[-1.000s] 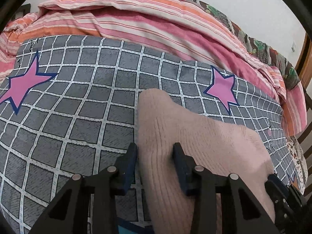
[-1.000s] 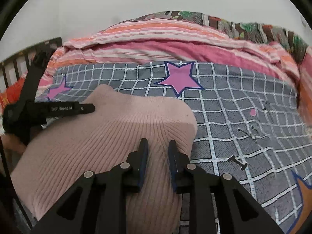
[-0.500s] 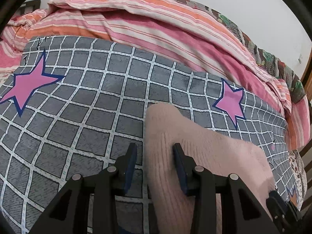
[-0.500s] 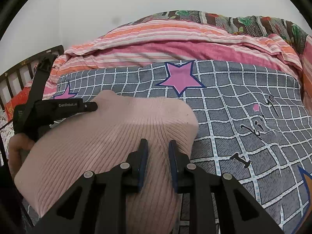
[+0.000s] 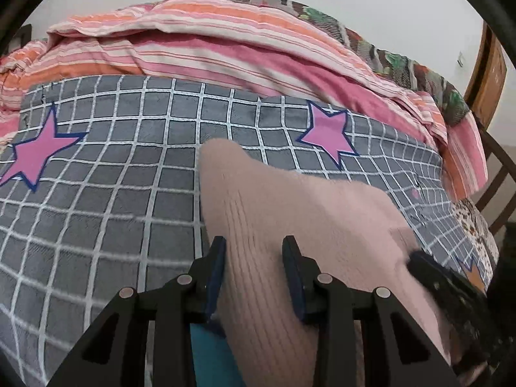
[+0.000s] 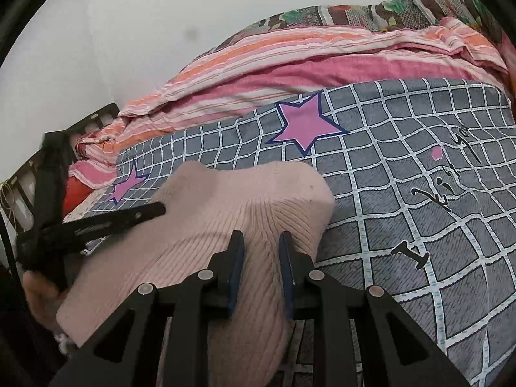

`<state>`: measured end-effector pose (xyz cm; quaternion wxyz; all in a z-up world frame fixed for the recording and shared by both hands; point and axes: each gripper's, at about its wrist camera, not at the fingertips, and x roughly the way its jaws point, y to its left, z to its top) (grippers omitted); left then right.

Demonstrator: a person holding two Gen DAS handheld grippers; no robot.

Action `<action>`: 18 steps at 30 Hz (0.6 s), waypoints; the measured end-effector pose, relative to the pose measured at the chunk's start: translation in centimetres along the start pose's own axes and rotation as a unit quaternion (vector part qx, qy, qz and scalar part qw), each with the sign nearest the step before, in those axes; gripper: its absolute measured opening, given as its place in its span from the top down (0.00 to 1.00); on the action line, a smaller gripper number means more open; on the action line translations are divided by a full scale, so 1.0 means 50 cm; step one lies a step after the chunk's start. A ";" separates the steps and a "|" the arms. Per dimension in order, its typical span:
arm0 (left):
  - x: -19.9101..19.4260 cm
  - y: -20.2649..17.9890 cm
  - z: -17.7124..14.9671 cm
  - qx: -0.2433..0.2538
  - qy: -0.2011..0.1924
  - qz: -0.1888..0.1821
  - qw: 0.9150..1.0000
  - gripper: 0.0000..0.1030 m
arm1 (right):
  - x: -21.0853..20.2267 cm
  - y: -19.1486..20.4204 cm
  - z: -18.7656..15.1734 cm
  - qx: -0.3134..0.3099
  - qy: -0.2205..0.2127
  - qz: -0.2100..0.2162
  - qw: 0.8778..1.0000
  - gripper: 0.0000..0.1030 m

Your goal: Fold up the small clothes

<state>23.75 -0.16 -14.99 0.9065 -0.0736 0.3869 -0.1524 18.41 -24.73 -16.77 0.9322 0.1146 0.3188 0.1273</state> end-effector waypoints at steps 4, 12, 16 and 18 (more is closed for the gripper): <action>-0.045 -0.007 -0.029 0.003 -0.002 -0.006 1.000 0.66 | 0.001 -0.005 0.002 0.009 0.002 0.010 1.000 0.78; -0.099 -0.018 -0.092 -0.008 -0.004 -0.007 1.000 0.65 | 0.001 0.003 0.000 0.005 0.011 -0.002 1.000 0.77; -0.110 -0.020 -0.103 -0.013 -0.003 -0.006 1.000 0.65 | -0.011 0.011 0.006 0.006 0.036 -0.019 0.999 0.77; -0.116 -0.020 -0.110 -0.015 -0.003 -0.015 1.000 0.65 | -0.028 0.006 0.005 0.027 0.046 -0.014 0.998 0.77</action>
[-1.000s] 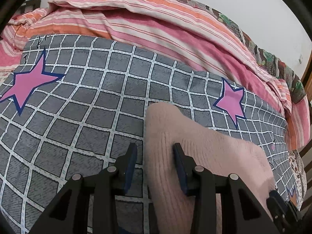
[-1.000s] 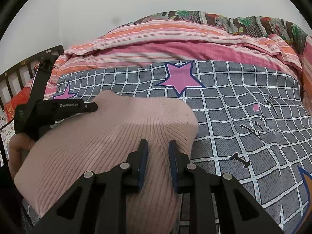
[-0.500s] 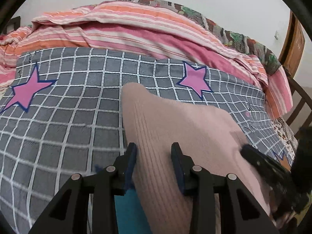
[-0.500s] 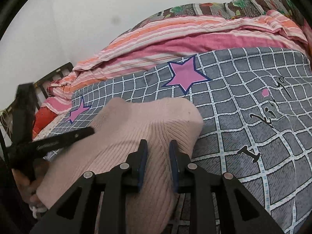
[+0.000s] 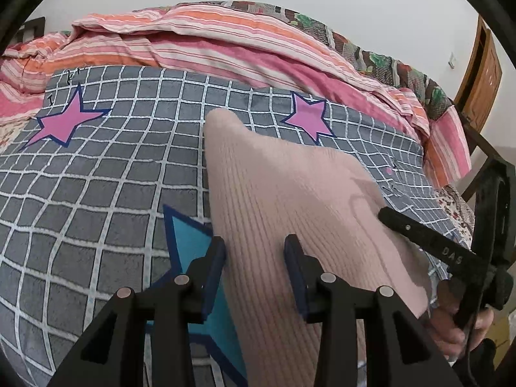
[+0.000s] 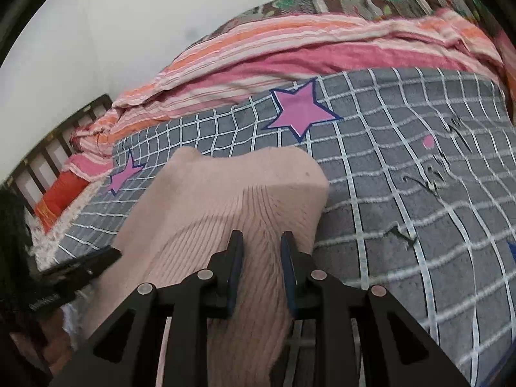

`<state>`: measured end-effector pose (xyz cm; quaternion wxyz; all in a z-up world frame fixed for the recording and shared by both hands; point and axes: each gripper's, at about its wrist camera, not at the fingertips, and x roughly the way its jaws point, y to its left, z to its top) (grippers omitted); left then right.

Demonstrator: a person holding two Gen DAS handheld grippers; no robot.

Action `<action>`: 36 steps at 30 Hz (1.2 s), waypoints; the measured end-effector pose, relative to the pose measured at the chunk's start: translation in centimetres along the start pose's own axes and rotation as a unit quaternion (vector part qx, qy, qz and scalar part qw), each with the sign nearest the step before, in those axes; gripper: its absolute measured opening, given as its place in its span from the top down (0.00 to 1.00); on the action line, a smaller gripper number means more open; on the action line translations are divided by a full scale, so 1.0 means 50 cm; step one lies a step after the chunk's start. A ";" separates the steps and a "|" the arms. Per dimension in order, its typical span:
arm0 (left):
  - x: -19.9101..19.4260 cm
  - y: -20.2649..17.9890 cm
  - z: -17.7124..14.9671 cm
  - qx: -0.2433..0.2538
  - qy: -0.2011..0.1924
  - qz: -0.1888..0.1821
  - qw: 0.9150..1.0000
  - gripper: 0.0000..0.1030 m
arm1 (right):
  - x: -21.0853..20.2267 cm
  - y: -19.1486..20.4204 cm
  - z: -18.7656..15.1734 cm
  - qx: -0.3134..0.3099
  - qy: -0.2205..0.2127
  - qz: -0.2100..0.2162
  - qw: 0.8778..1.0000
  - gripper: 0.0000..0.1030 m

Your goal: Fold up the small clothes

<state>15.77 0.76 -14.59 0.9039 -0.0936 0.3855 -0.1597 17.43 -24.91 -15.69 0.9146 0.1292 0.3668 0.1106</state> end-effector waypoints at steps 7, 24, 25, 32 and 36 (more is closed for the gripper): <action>-0.031 0.004 -0.009 -0.006 0.004 -0.021 1.000 0.63 | -0.058 0.020 -0.025 -0.030 0.022 -0.029 0.999 0.71; 0.006 0.004 -0.050 -0.008 0.037 -0.033 0.999 0.44 | -0.033 0.021 -0.054 -0.040 0.030 -0.066 0.997 0.65; 0.004 -0.004 -0.057 0.002 0.034 -0.023 0.999 0.44 | -0.034 0.018 -0.057 -0.032 0.029 -0.063 0.997 0.65; -0.004 -0.009 -0.056 -0.001 0.031 -0.005 0.999 0.45 | -0.053 0.028 -0.053 -0.019 0.015 -0.061 0.998 0.69; -0.007 -0.008 -0.055 -0.007 0.032 -0.002 0.999 0.45 | -0.052 0.045 -0.036 -0.030 0.006 -0.071 0.997 0.72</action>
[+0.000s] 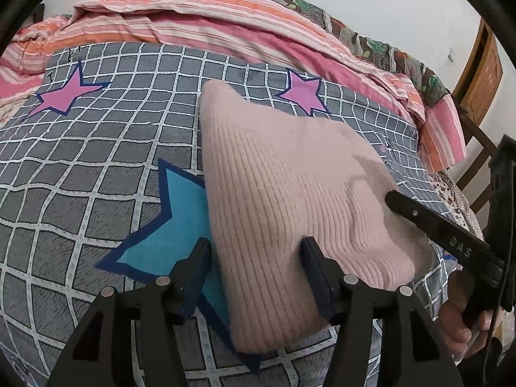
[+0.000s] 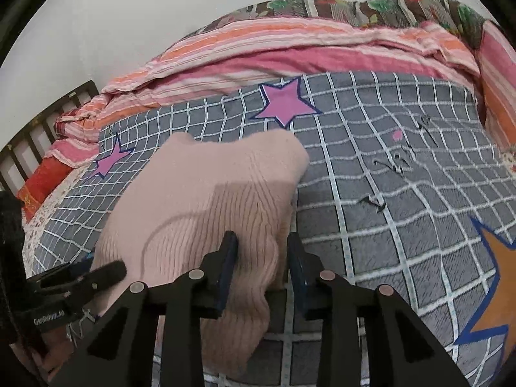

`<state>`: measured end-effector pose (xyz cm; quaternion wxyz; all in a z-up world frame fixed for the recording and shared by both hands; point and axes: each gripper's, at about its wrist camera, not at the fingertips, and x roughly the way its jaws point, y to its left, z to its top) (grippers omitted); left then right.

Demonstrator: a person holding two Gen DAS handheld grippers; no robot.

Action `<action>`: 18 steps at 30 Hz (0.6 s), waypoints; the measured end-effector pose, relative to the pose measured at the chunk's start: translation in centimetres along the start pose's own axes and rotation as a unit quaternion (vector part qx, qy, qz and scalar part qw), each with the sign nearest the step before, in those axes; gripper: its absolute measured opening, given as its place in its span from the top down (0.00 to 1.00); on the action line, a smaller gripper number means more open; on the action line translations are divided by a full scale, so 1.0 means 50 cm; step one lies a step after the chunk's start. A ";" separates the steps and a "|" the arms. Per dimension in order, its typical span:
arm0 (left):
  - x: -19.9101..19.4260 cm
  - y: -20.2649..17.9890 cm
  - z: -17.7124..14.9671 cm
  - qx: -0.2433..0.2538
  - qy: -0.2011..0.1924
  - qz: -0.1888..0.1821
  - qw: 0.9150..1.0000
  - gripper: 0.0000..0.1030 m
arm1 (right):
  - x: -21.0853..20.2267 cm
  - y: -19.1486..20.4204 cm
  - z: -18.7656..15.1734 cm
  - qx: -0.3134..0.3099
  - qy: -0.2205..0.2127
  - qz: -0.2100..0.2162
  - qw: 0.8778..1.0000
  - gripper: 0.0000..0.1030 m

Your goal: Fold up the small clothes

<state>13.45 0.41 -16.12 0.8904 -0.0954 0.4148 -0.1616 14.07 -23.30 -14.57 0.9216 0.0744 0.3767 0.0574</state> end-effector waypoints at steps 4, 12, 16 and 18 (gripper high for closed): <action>-0.011 -0.005 0.003 0.002 -0.004 0.009 1.000 0.45 | 0.006 0.017 0.009 -0.016 -0.001 -0.003 1.000 0.86; -0.080 0.026 0.012 -0.023 -0.047 -0.016 0.998 0.47 | -0.074 -0.025 0.020 0.001 -0.066 0.056 0.996 0.89; -0.068 0.030 0.025 -0.026 -0.034 -0.006 0.999 0.49 | 0.009 -0.037 0.004 0.012 0.011 0.015 1.000 0.88; -0.063 0.023 0.027 -0.017 -0.030 -0.003 0.999 0.49 | 0.006 -0.033 -0.003 0.020 0.006 0.009 1.000 0.85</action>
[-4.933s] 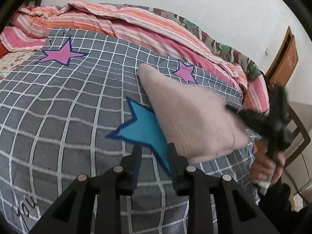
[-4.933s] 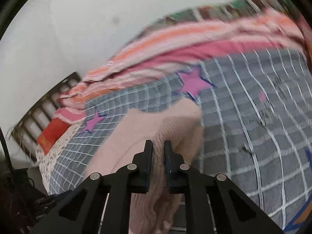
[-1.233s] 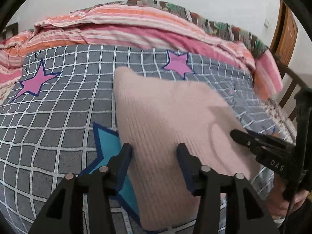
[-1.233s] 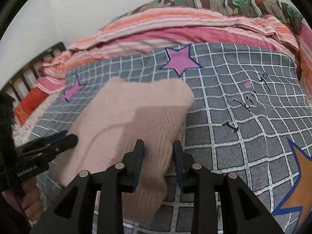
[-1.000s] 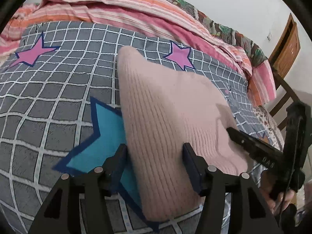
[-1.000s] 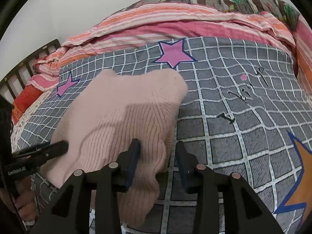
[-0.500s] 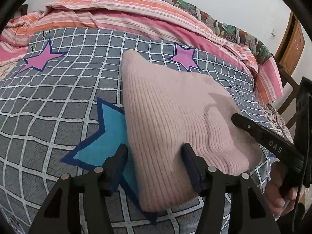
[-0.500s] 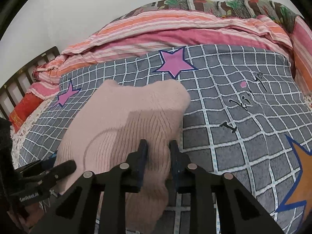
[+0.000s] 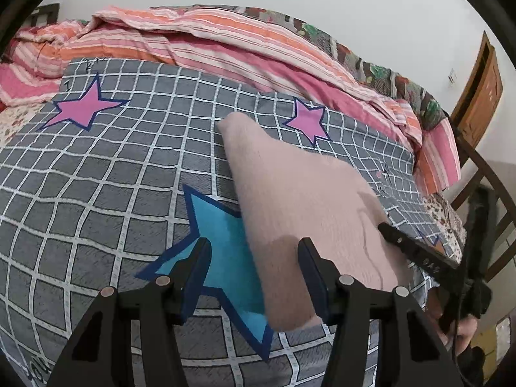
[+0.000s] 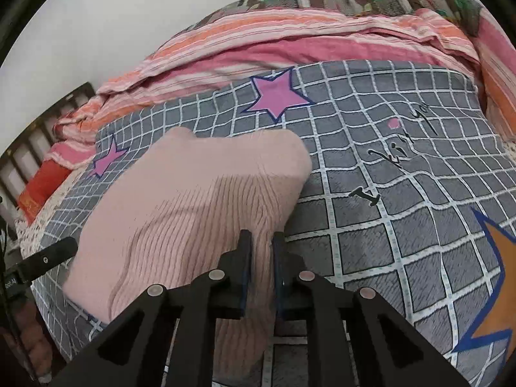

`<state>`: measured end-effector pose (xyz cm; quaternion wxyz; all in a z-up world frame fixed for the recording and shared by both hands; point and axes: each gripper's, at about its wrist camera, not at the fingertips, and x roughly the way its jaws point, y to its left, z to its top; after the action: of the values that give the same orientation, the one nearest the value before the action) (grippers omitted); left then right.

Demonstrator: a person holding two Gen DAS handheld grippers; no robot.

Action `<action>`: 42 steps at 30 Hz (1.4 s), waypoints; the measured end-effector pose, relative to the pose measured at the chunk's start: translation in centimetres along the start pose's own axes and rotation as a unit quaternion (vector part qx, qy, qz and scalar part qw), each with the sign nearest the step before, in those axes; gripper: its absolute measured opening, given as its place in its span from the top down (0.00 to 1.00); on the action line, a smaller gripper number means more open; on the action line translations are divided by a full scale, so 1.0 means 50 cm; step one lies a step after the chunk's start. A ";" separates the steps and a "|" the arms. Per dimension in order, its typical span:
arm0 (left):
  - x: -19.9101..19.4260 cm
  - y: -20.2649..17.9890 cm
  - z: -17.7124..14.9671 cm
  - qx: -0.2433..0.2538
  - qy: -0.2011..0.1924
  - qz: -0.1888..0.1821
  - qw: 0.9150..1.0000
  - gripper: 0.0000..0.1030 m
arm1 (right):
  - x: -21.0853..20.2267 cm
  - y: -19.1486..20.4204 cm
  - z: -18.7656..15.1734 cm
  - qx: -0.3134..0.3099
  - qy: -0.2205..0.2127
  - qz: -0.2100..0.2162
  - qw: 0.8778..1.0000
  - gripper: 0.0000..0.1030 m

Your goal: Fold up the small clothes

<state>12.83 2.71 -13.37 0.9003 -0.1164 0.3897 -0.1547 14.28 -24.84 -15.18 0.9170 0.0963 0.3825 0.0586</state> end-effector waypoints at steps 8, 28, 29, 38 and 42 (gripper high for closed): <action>0.020 -0.012 -0.009 0.023 0.016 0.034 0.999 0.47 | -0.027 0.026 -0.006 -0.032 -0.007 -0.015 0.999 0.77; 0.137 -0.010 0.121 0.039 0.002 0.052 0.998 0.51 | 0.054 0.001 0.094 -0.015 -0.002 -0.019 1.000 0.71; 0.148 -0.008 0.128 0.043 0.002 0.056 0.997 0.51 | 0.068 -0.001 0.098 -0.015 0.004 -0.022 1.000 0.71; 0.212 0.021 0.140 0.031 -0.003 0.057 0.998 0.49 | 0.120 -0.029 0.083 0.011 0.003 -0.023 1.000 0.65; 0.218 0.029 0.141 0.020 0.001 0.052 0.998 0.47 | 0.125 -0.037 0.081 0.019 0.002 -0.017 1.000 0.64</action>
<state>25.35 0.64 -16.38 0.9089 -0.0776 0.3933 -0.1152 21.62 -26.05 -17.13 0.9153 0.1069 0.3866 0.0356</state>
